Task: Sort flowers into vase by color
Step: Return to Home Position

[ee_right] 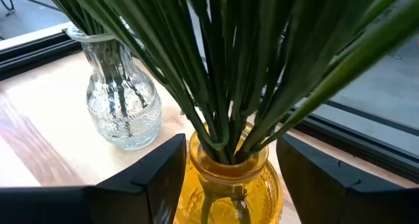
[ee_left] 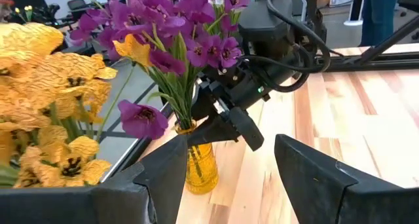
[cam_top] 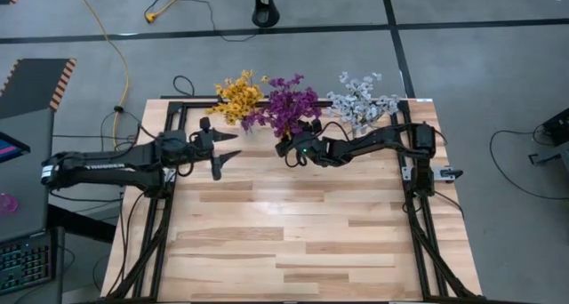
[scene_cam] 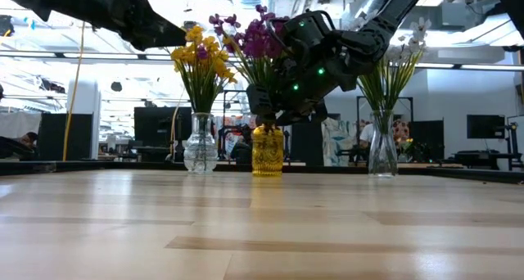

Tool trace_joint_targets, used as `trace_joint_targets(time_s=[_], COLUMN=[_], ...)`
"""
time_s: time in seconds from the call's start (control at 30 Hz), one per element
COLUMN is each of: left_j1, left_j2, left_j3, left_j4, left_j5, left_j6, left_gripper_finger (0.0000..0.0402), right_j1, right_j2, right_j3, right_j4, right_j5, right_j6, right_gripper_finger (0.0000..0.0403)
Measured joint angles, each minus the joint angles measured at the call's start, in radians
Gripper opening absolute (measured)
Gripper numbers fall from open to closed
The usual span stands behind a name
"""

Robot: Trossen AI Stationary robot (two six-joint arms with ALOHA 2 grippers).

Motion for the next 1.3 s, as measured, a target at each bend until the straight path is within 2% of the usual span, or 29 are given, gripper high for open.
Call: trace_joint_targets(time_s=[0.13, 0.37, 0.53, 0.83, 1.13, 1.3], left_j1=[0.000, 0.000, 0.000, 0.000, 0.000, 0.000], left_j2=[-0.037, -0.072, -0.073, -0.080, -0.211, -0.310], left_j3=[0.000, 0.000, 0.000, 0.000, 0.000, 0.001], left_j4=[-0.035, -0.073, -0.085, -0.093, -0.152, -0.243], left_j5=[0.000, 0.000, 0.000, 0.000, -0.002, 0.010], left_j6=[-0.001, -0.001, -0.002, 0.002, -0.002, -0.032], left_gripper_finger=[0.0217, 0.0217, 0.0217, 0.0217, 0.0217, 0.0217], right_j1=[0.000, 0.005, 0.018, 0.068, 0.137, 0.181], right_j2=[-0.023, -0.109, -0.167, -0.281, -0.488, -0.645], right_j3=[0.000, 0.000, 0.000, 0.000, 0.000, 0.000], right_j4=[-0.032, -0.244, -0.325, -0.486, -0.649, -0.776], right_j5=[-0.001, -0.028, -0.103, -0.146, -0.317, -0.358], right_j6=[0.002, 0.137, 0.140, 0.140, 0.142, 0.131], right_gripper_finger=[0.0266, 0.0266, 0.0266, 0.0266, 0.0266, 0.0252])
